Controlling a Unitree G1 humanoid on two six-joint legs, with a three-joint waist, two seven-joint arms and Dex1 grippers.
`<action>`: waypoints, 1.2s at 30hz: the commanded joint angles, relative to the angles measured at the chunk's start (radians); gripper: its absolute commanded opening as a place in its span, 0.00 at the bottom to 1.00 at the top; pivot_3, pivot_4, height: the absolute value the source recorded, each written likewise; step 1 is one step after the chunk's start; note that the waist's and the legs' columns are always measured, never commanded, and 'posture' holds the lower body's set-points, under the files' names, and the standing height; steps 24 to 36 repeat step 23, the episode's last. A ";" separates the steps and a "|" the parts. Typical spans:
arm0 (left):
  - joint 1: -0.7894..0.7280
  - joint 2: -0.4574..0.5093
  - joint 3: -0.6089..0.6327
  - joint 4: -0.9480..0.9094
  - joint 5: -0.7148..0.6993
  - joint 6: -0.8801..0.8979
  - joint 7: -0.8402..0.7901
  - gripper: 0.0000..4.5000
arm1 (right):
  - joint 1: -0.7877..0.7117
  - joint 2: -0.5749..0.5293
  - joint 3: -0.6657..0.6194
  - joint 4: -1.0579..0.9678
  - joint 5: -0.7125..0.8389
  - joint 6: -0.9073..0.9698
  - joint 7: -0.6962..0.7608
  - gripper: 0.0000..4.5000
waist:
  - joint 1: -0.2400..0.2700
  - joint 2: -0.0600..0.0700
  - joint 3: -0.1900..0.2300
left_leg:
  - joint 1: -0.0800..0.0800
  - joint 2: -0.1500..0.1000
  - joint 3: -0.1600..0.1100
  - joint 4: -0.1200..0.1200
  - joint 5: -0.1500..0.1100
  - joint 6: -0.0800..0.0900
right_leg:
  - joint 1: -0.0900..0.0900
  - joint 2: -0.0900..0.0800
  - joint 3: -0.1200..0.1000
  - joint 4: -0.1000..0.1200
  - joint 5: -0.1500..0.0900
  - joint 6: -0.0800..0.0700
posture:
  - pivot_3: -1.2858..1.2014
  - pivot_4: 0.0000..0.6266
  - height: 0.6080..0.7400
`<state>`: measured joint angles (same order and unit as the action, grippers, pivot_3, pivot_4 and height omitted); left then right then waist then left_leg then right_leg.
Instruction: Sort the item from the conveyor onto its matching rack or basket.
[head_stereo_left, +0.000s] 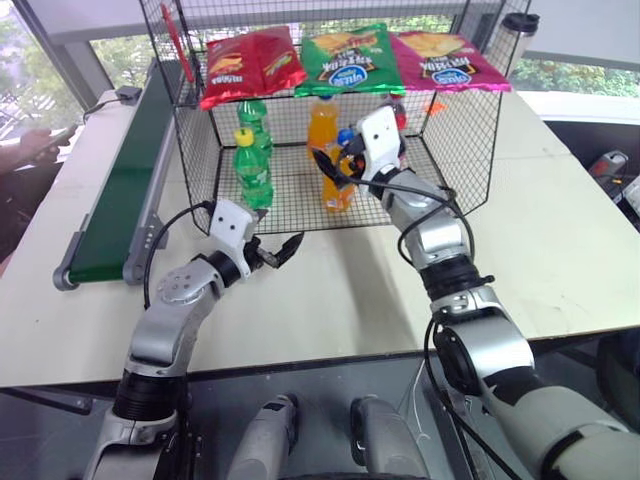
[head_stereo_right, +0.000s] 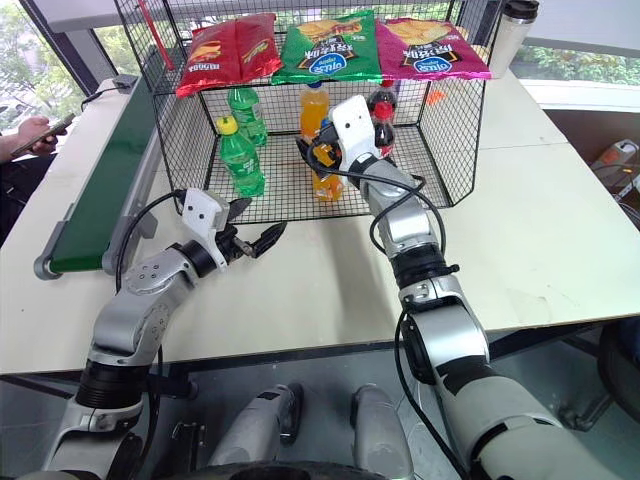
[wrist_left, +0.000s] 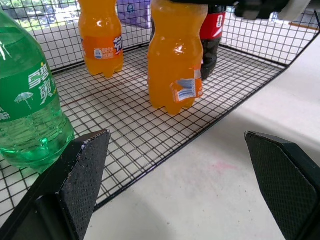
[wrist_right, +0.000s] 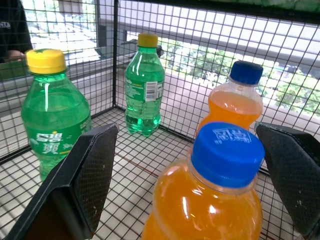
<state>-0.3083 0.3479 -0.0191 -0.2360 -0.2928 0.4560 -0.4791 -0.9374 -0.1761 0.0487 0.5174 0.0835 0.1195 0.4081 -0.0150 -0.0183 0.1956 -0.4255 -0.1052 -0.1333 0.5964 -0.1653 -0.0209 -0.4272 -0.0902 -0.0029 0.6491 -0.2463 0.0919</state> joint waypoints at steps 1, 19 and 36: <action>0.008 -0.001 0.006 -0.020 -0.005 -0.009 -0.004 1.00 | 0.051 -0.044 -0.014 -0.196 0.017 0.074 0.026 0.99 | 0.001 0.000 0.000 | 0.000 0.000 0.000 0.000 0.000 0.000 | 0.000 0.000 0.000 0.000 0.000 0.000 | 0.52 0.24 0.99; 0.192 0.049 0.035 -0.141 -0.036 0.043 -0.018 1.00 | 0.592 -0.203 -0.044 -0.861 0.242 0.537 0.144 0.99 | 0.003 0.000 0.000 | 0.000 0.001 0.000 0.001 0.000 0.000 | 0.001 -0.003 0.000 -0.002 -0.002 -0.004 | 0.52 0.24 0.99; 0.210 0.053 0.039 -0.159 -0.044 0.042 -0.021 1.00 | 0.613 -0.207 -0.039 -0.865 0.246 0.541 0.142 0.99 | 0.004 0.000 0.000 | 0.000 0.001 0.000 0.001 0.000 0.000 | 0.002 -0.003 0.000 -0.002 -0.002 -0.004 | 0.52 0.24 0.99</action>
